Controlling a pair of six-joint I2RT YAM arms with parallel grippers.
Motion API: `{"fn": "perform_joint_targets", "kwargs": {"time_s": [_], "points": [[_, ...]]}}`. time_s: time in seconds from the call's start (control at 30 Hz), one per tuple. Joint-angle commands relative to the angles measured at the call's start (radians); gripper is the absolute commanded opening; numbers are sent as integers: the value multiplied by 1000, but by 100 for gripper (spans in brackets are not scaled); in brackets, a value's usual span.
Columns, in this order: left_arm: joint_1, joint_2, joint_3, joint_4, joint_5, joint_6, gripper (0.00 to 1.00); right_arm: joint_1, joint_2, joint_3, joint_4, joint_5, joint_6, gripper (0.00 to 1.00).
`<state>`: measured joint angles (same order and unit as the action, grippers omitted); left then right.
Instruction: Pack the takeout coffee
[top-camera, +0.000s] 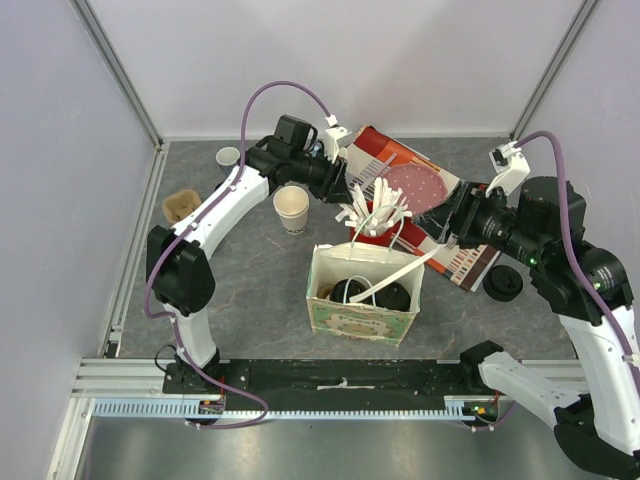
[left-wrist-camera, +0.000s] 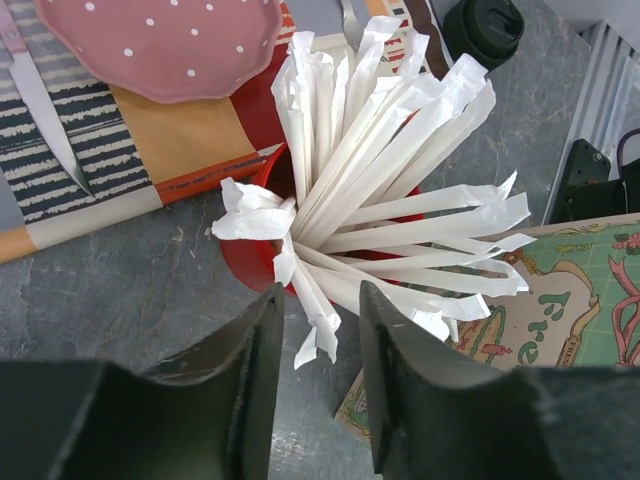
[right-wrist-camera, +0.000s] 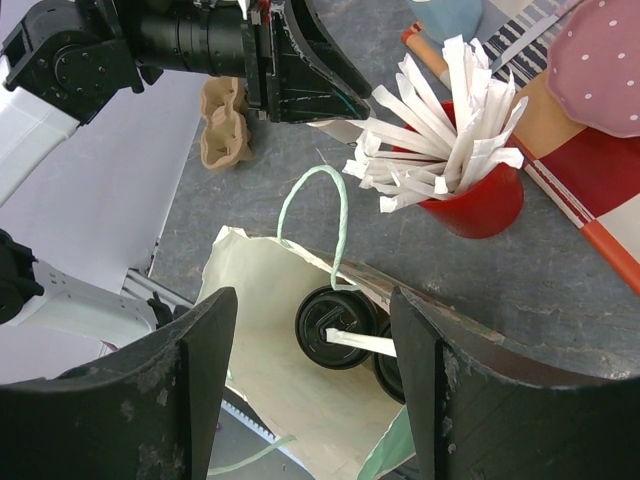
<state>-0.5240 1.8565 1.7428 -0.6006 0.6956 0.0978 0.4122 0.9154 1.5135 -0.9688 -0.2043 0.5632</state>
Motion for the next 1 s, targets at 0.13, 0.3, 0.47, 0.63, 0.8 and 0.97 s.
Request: {"fn": "perform_joint_targets", "kwargs": {"time_s": [0.13, 0.3, 0.47, 0.63, 0.8, 0.97], "points": [[1, -2, 17, -47, -39, 68, 46, -3, 0, 25, -5, -3, -14, 69], [1, -9, 29, -113, 2, 88, 42, -3, -6, 16, -4, -3, -5, 69], [1, -13, 6, -85, -11, 85, 33, -1, -4, 7, -4, -4, -3, 69], [1, -6, 9, -31, 5, 48, 31, -3, 2, 19, -4, -9, -6, 69], [1, 0, 4, -27, 7, 48, 27, -3, 5, 20, -5, -7, -3, 69], [-1, -2, 12, -36, 22, 51, 2, -3, 10, 22, -4, -9, -6, 69]]}}
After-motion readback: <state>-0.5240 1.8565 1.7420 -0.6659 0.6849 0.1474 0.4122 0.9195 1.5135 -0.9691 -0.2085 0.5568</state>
